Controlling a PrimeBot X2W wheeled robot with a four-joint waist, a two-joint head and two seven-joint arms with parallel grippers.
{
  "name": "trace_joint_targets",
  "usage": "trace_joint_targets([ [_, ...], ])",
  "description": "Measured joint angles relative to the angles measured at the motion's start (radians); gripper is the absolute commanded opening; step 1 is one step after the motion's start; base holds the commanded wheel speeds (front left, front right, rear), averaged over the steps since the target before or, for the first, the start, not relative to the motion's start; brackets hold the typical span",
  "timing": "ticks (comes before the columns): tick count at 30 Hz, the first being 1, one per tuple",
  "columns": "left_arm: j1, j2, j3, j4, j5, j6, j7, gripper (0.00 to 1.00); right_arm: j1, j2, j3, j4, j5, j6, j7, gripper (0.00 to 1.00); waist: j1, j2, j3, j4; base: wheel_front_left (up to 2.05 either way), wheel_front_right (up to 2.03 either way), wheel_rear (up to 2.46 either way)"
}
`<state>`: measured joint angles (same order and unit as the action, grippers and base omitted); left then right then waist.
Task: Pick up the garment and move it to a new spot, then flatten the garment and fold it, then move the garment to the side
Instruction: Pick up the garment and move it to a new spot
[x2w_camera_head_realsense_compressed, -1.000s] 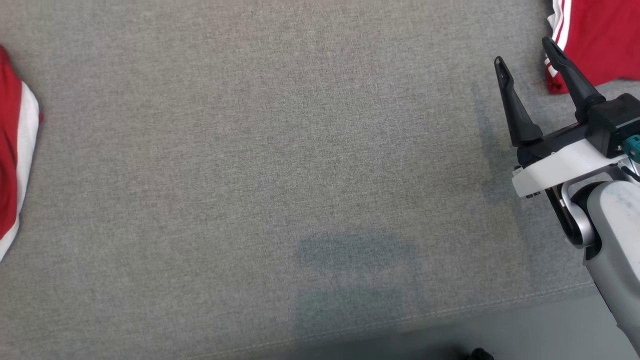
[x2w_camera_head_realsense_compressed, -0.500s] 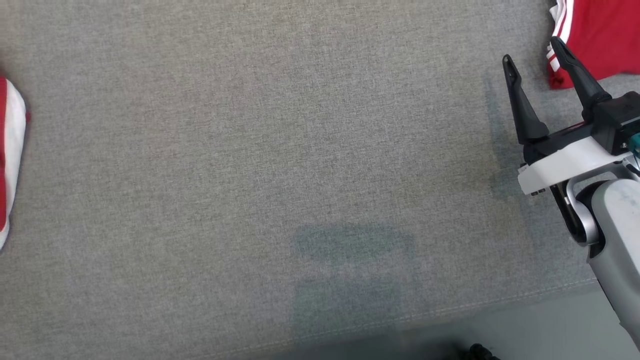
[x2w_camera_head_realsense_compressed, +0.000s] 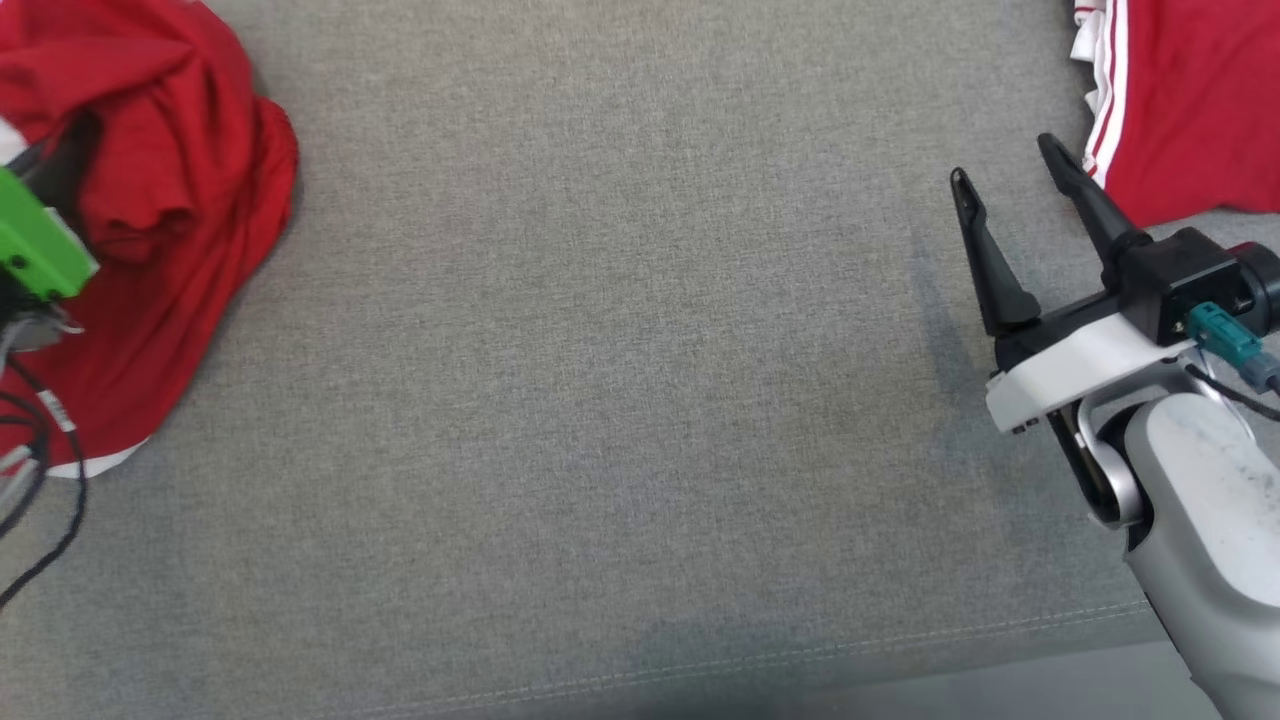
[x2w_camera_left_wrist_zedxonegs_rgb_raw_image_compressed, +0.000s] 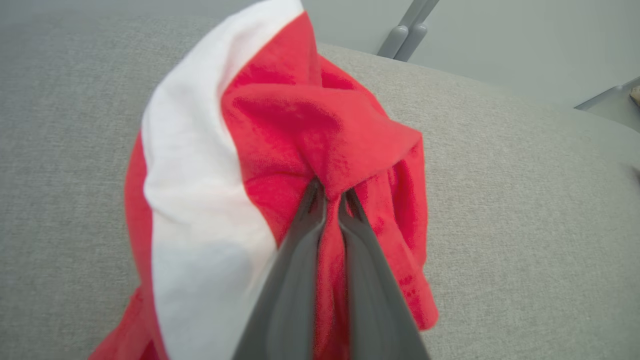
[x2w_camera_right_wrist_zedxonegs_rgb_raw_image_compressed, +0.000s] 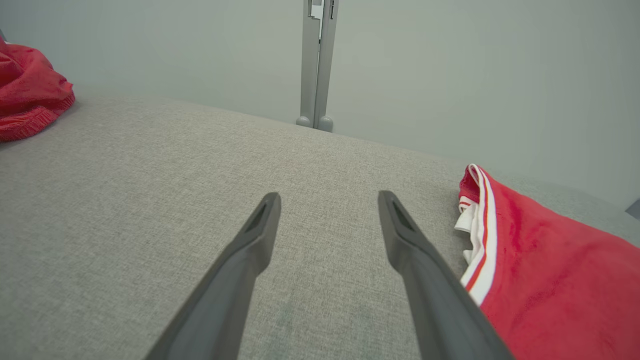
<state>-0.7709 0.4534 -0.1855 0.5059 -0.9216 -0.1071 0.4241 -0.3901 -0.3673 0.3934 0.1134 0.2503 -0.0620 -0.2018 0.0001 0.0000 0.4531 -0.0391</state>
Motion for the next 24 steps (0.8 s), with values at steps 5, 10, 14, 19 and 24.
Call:
trace_joint_targets([
  [5,0.001,-0.086,-0.111,-0.093,0.021,-0.009,-0.004,0.00,0.034,0.024,0.018,0.033,0.007,0.001,-0.008,1.00,0.0000,0.0000,-0.059,0.013,0.00,0.00,0.00],
  [10,0.018,-0.185,-0.258,-0.184,0.073,-0.017,-0.002,0.00,0.067,0.045,0.029,0.055,0.031,0.002,-0.009,1.00,0.0000,0.0000,-0.117,0.016,0.00,0.00,0.00],
  [14,0.076,-0.270,-0.342,-0.212,0.074,-0.017,-0.002,0.00,0.076,0.060,0.044,0.061,0.040,0.011,-0.009,1.00,0.0000,0.0000,-0.155,0.007,0.00,0.00,0.00],
  [19,0.114,-0.383,-0.383,-0.212,0.072,-0.017,-0.029,0.00,0.087,0.072,0.052,0.063,0.041,0.012,-0.009,1.00,-0.0001,0.0000,-0.180,-0.038,0.00,0.00,0.00],
  [24,0.122,-0.433,-0.419,-0.184,0.086,0.007,-0.040,0.00,0.087,0.096,0.072,0.062,0.045,0.018,-0.009,1.00,-0.0001,0.0001,-0.183,-0.085,0.00,0.00,0.00],
])
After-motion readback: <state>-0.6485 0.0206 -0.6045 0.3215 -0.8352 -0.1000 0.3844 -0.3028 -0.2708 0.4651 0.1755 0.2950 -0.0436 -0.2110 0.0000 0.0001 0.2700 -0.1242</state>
